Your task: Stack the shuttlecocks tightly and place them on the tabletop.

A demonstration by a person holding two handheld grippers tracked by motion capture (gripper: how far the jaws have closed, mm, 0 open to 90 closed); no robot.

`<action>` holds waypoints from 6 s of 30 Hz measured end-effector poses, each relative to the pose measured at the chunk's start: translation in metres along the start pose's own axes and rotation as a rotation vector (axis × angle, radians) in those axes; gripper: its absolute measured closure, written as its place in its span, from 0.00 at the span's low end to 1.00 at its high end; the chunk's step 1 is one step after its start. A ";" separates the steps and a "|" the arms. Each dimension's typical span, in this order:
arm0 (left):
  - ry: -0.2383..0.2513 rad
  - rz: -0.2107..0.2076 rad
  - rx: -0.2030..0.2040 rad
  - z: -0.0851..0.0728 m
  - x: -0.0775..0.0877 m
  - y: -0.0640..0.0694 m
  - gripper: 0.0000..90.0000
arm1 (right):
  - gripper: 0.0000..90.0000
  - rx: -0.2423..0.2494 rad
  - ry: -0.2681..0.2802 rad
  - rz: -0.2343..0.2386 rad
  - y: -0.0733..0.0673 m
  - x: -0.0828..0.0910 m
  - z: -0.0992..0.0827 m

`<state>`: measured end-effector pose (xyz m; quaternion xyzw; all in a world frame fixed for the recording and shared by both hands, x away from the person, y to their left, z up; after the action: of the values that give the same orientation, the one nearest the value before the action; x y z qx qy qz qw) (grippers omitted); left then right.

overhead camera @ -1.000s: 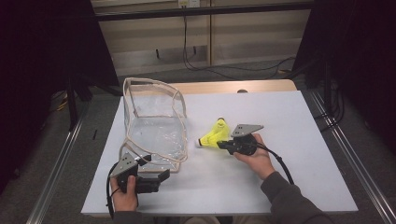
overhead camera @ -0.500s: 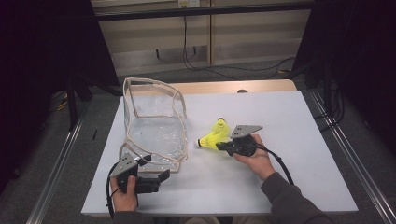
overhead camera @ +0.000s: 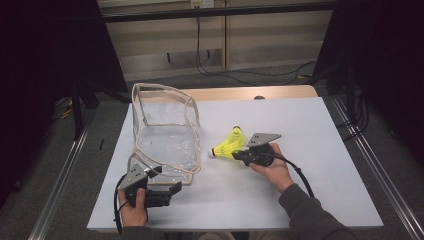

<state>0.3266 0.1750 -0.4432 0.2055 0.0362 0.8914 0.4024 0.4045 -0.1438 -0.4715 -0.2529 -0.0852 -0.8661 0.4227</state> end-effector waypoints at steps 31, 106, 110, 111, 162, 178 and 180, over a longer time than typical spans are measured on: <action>-0.001 0.000 0.001 0.000 0.000 0.000 0.04 | 0.57 -0.023 -0.019 -0.059 0.005 0.000 -0.003; -0.004 -0.001 -0.002 -0.001 0.000 -0.001 0.04 | 0.32 -0.174 0.008 -0.299 0.060 0.018 0.012; -0.006 -0.001 0.001 -0.002 0.000 -0.001 0.04 | 0.38 -0.157 0.000 -0.289 0.058 0.013 0.012; -0.004 -0.001 0.003 -0.002 0.000 -0.001 0.04 | 0.40 -0.149 -0.003 -0.289 0.058 0.013 0.012; -0.015 0.002 0.003 -0.003 0.000 -0.002 0.04 | 1.00 -0.077 -0.035 -0.333 0.071 0.005 0.009; -0.016 0.004 0.000 -0.003 0.001 -0.002 0.04 | 1.00 -0.068 -0.019 -0.362 0.078 0.019 0.012; -0.012 0.006 0.003 -0.003 0.001 -0.002 0.04 | 1.00 -0.071 -0.018 -0.364 0.079 0.022 0.011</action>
<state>0.3263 0.1775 -0.4457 0.2117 0.0345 0.8912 0.3997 0.4585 -0.2042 -0.4557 -0.2560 -0.1027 -0.9284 0.2489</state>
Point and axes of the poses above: each handheld gripper's, and its own axes: x roughly backward along the jaws, z roughly out of its top, y roughly to its right, the point moved 4 cm from there along -x, roughly forward along the jaws, and after that the axes turned 2 degrees about y, right-handed, at the moved point
